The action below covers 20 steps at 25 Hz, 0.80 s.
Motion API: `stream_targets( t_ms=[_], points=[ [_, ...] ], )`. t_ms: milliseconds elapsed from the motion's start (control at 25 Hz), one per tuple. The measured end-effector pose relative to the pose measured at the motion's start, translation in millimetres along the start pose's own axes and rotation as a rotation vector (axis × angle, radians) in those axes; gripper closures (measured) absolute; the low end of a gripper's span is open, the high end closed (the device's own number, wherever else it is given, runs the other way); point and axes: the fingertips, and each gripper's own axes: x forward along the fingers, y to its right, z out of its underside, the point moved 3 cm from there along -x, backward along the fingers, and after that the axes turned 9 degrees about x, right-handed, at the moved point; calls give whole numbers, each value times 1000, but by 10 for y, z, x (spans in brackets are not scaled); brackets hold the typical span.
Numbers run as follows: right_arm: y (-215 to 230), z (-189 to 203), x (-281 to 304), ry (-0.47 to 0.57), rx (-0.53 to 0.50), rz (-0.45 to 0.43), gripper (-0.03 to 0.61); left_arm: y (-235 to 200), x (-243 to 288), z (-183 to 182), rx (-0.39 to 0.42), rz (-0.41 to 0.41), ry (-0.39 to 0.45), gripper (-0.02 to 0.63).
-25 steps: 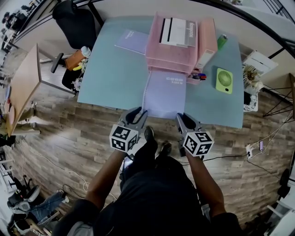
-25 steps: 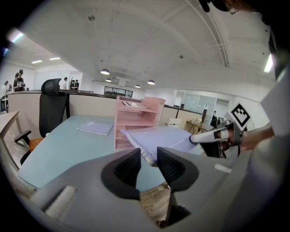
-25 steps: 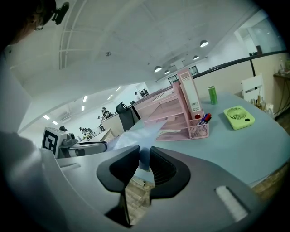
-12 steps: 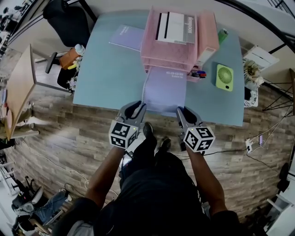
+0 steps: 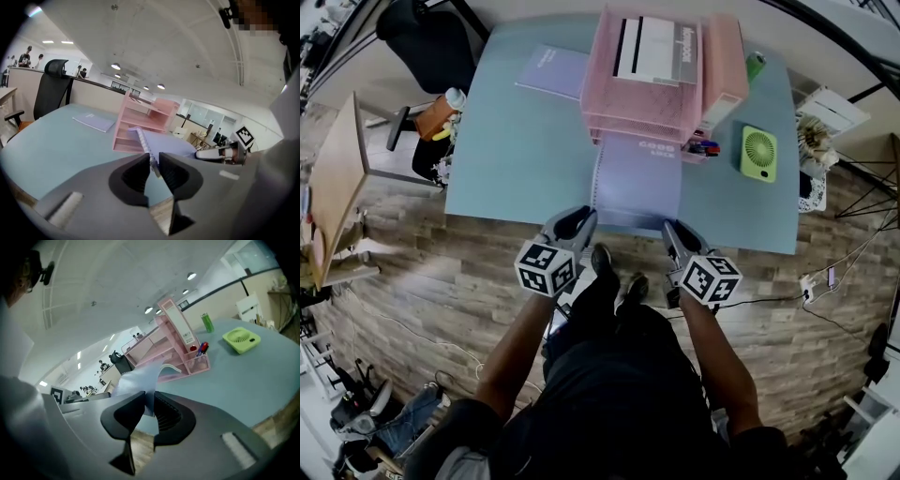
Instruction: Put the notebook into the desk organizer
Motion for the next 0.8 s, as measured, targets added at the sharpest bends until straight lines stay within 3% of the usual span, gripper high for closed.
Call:
stream_targets(
  t_ms=[200, 360, 520, 600, 640, 680, 760, 800],
  points=[
    [158, 181, 58, -39, 115, 1, 529, -59, 70, 350, -83, 24, -85, 488],
    [171, 283, 121, -58, 118, 12, 540, -103, 144, 611, -129, 74, -159, 486],
    [47, 257, 134, -57, 13, 2, 546, -178, 175, 702, -170, 98, -190, 486],
    [-53, 262, 138, -70, -91, -5, 545, -161, 142, 622, -215, 143, -149, 488],
    [-112, 311, 154, -92, -162, -7, 549, -94, 131, 543, -238, 188, -115, 545],
    [-170, 392, 180, -121, -233, -8, 551, 11, 136, 457, -249, 239, -87, 545],
    [-224, 557, 233, -160, -288, -6, 551, 210, 190, 342, -188, 289, -78, 545],
    [-216, 600, 247, -162, -267, -3, 552, 233, 223, 332, -133, 271, -87, 545]
  ],
)
